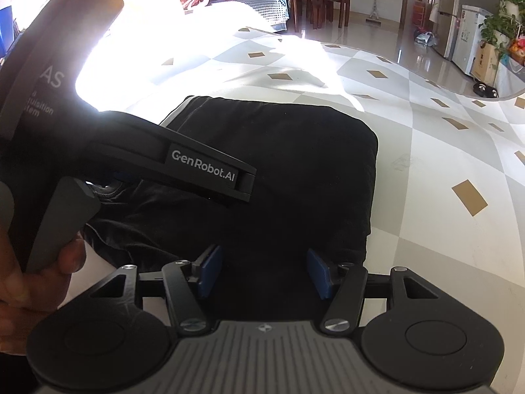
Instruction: Fold clothes
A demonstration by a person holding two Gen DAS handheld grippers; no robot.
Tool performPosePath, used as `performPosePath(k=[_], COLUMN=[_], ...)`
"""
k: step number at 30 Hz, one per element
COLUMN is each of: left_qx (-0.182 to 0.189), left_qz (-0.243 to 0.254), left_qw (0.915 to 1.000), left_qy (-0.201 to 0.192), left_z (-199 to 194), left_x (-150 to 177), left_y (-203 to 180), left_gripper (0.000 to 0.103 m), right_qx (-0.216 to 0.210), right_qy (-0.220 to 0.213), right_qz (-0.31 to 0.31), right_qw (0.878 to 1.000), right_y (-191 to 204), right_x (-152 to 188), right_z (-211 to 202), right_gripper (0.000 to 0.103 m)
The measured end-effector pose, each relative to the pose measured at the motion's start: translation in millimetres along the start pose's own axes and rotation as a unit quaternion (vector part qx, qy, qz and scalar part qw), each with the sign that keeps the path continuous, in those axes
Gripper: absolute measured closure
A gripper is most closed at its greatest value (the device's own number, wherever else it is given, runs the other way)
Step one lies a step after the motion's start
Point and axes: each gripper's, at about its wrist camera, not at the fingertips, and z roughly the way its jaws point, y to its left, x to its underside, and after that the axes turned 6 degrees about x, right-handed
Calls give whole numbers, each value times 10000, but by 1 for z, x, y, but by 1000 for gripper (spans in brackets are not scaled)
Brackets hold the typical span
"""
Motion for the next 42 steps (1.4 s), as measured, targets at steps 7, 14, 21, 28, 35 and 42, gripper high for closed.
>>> performPosePath(k=[7,14,21,28,35,42], left_qx=[24,85,148,194,236,289], left_qz=[7,25,88,160,235,341], left_qw=[10000,10000,9999,9997,9994,9988], left_qy=[-26,-32,6,37,108,184], left_z=[-4,-8,-10,-11,-11,-11], left_x=[9,19,26,30,32,34], left_y=[-8,-20,-34,-47,-62,-77], left_gripper=[0,0,0,0,0,0], right_qx=[-11,-10,46,114,177,239], right_qy=[26,42,139,291,413,537], right_qz=[49,119,195,236,284,450], right_qw=[10000,9999,9997,9992,9986,9973], right_y=[-5,-9,-14,-18,-17,-24], right_x=[7,11,11,6,-2,-4], right_z=[-9,-21,-30,-34,-33,-36], right_gripper=[47,47,47,47,47,47])
